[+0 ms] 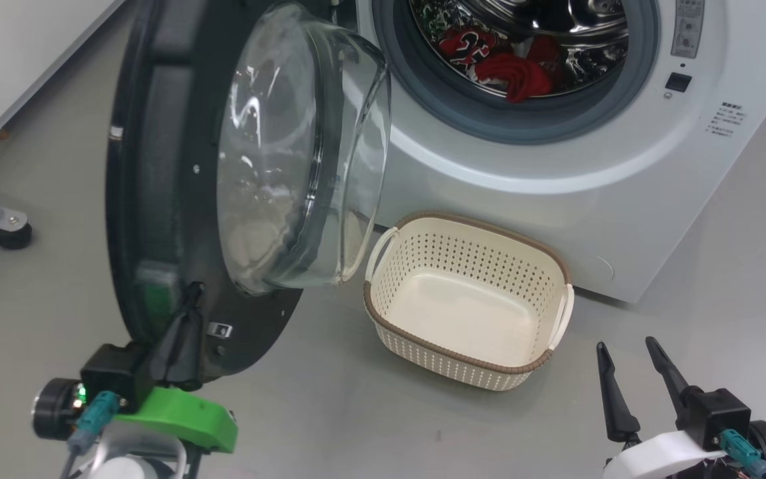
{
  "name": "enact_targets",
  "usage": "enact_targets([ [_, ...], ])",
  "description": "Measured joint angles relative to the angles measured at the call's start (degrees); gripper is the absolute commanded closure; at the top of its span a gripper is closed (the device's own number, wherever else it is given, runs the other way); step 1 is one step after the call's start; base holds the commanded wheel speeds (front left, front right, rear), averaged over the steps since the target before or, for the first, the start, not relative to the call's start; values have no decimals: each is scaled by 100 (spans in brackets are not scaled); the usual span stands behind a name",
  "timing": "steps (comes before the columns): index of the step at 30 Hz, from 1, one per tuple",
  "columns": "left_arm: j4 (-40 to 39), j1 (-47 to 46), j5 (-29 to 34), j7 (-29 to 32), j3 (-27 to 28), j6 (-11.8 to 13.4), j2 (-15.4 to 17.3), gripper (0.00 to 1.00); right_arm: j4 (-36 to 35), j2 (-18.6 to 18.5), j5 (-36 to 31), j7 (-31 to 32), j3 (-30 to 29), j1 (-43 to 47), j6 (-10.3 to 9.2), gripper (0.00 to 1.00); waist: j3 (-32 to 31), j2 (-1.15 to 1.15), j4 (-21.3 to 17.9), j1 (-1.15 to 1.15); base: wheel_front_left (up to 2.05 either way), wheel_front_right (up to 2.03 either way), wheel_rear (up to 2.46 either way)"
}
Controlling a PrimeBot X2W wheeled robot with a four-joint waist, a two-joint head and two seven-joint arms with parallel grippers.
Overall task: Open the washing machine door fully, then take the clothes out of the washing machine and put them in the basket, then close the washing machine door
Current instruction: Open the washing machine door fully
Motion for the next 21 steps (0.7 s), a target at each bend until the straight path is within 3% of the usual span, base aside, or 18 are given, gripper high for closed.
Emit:
enact_targets([
  [21,465,-458,-312,-107,1188,52,297,100,-123,-231,-192,0,-33,-296,26,0,568,0,-161,0,0,0,0],
])
